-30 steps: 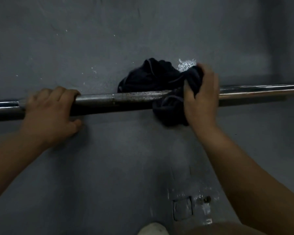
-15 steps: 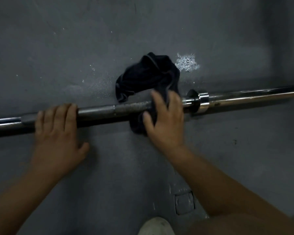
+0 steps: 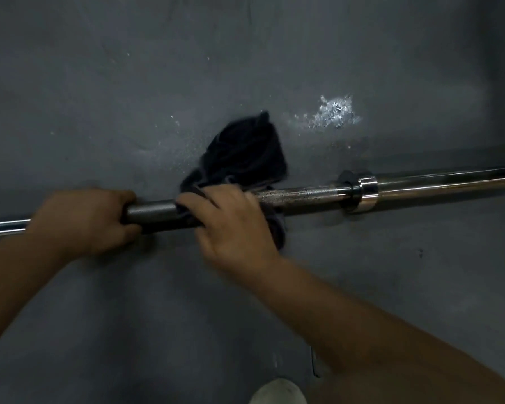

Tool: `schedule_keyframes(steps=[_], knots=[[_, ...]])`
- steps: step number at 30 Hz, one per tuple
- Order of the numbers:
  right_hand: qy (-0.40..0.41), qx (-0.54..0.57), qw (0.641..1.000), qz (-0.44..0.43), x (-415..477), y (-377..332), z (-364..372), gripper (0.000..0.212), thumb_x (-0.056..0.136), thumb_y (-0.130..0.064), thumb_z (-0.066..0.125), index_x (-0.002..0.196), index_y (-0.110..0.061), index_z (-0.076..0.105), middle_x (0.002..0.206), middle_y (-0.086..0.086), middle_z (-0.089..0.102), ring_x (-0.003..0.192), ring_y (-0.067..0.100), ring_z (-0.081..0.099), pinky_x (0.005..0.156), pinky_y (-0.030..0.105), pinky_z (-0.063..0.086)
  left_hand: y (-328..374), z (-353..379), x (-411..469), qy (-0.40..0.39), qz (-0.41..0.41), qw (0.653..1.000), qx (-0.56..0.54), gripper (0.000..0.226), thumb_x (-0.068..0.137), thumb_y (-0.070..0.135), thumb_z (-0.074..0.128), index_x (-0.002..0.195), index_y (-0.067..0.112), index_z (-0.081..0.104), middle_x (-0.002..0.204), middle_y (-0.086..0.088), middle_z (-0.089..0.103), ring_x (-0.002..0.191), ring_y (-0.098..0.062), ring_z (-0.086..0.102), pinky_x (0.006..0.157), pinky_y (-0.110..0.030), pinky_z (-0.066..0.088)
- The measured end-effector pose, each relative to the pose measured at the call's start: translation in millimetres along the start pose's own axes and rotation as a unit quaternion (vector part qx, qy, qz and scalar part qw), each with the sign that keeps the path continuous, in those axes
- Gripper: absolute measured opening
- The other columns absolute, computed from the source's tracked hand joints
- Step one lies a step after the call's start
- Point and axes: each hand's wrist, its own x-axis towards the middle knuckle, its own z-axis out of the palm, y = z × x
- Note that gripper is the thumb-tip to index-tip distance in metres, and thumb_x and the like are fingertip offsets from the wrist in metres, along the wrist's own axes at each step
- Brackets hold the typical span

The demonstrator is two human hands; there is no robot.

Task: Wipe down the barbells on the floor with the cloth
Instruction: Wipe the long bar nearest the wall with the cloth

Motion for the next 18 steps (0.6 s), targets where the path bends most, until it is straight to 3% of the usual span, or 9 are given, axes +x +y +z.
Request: schedule_keyframes(steps=[2, 4, 6, 7, 10, 12, 15, 16, 18], knots=[[0.027, 0.032, 0.999, 0.012, 21.0, 18.1, -18.7, 0.053, 0.076, -0.019, 0.050, 0.127, -0.016, 0.064, 0.115, 0.011, 0.063, 0.104, 0.034, 0.057, 0.089, 0.049, 0.048, -4.9, -10.4, 9.7, -0.060, -0.001, 0.998, -0.033, 0.034, 0.073, 0.059, 0.063, 0.102, 0.041, 0.059, 0.093, 0.003, 0.068, 0.085, -0.021, 0.066, 0.065, -0.029, 0.048], [0.125, 0.021, 0.983, 0.135, 24.1, 65.7, -46.1, 0.055, 0.077, -0.012, 0.050, 0.130, -0.014, 0.063, 0.123, 0.014, 0.061, 0.114, 0.033, 0.055, 0.103, 0.046, 0.043, -7.5, -6.1, 13.5, 0.014, 0.019, 1.000, 0.001, 0.038, 0.071, 0.061, 0.062, 0.100, 0.037, 0.058, 0.090, 0.000, 0.069, 0.082, -0.025, 0.067, 0.062, -0.029, 0.046], [0.193, -0.036, 0.950, 0.242, 4.8, 96.8, -68.1, 0.053, 0.084, -0.023, 0.048, 0.136, -0.014, 0.058, 0.132, 0.018, 0.054, 0.123, 0.036, 0.049, 0.110, 0.043, 0.037, -6.4, -2.0, 13.3, 0.102, 0.026, 0.993, 0.044, 0.040, 0.069, 0.062, 0.065, 0.091, 0.030, 0.057, 0.082, -0.005, 0.069, 0.073, -0.029, 0.067, 0.056, -0.029, 0.041], [0.185, -0.058, 0.944, 0.266, -3.0, 94.1, -62.7, 0.055, 0.087, -0.034, 0.049, 0.138, -0.016, 0.056, 0.136, 0.020, 0.050, 0.127, 0.038, 0.046, 0.111, 0.044, 0.034, -5.3, -2.6, 14.5, 0.126, 0.030, 0.990, 0.051, 0.041, 0.068, 0.063, 0.066, 0.087, 0.028, 0.056, 0.080, -0.004, 0.069, 0.070, -0.029, 0.067, 0.055, -0.029, 0.039], [0.059, -0.153, 0.968, 0.192, -18.1, 47.0, -5.1, 0.071, 0.080, -0.059, 0.056, 0.143, -0.026, 0.050, 0.145, 0.019, 0.042, 0.137, 0.035, 0.035, 0.110, 0.053, 0.026, -1.5, -6.1, 11.6, 0.106, 0.027, 0.993, 0.053, 0.040, 0.070, 0.064, 0.065, 0.085, 0.029, 0.052, 0.086, 0.000, 0.069, 0.076, -0.027, 0.068, 0.057, -0.030, 0.041], [0.005, -0.162, 0.983, 0.086, -13.0, 28.6, 3.1, 0.070, 0.075, -0.043, 0.069, 0.140, -0.028, 0.052, 0.140, 0.017, 0.046, 0.131, 0.036, 0.039, 0.106, 0.058, 0.034, 0.6, -10.6, 11.8, 0.081, 0.016, 0.996, 0.043, 0.040, 0.072, 0.063, 0.065, 0.087, 0.029, 0.050, 0.091, 0.000, 0.069, 0.082, -0.026, 0.067, 0.061, -0.031, 0.043], [-0.002, -0.046, 0.999, -0.029, 3.2, 63.0, -49.1, 0.072, 0.070, -0.017, 0.068, 0.140, -0.019, 0.053, 0.128, 0.012, 0.059, 0.116, 0.032, 0.054, 0.100, 0.048, 0.045, 0.0, -5.2, 3.1, 0.128, 0.027, 0.991, 0.034, 0.044, 0.068, 0.061, 0.066, 0.095, 0.027, 0.056, 0.092, -0.005, 0.066, 0.084, -0.032, 0.061, 0.069, -0.038, 0.045], [0.021, -0.009, 1.000, 0.003, 0.8, 76.1, -68.1, 0.072, 0.072, -0.015, 0.066, 0.142, -0.016, 0.050, 0.130, 0.012, 0.059, 0.117, 0.031, 0.055, 0.103, 0.042, 0.045, 0.6, 2.8, -2.3, 0.164, 0.026, 0.986, 0.024, 0.048, 0.068, 0.060, 0.061, 0.099, 0.023, 0.058, 0.093, -0.008, 0.064, 0.086, -0.034, 0.059, 0.072, -0.041, 0.043], [0.115, 0.001, 0.983, 0.146, -10.8, 100.8, -88.5, 0.070, 0.080, -0.023, 0.063, 0.146, -0.014, 0.044, 0.136, 0.009, 0.058, 0.122, 0.027, 0.055, 0.107, 0.036, 0.042, 5.3, 19.6, -10.7, 0.215, -0.001, 0.977, -0.011, 0.047, 0.073, 0.055, 0.054, 0.102, 0.019, 0.057, 0.095, -0.012, 0.059, 0.089, -0.038, 0.053, 0.075, -0.045, 0.039]])
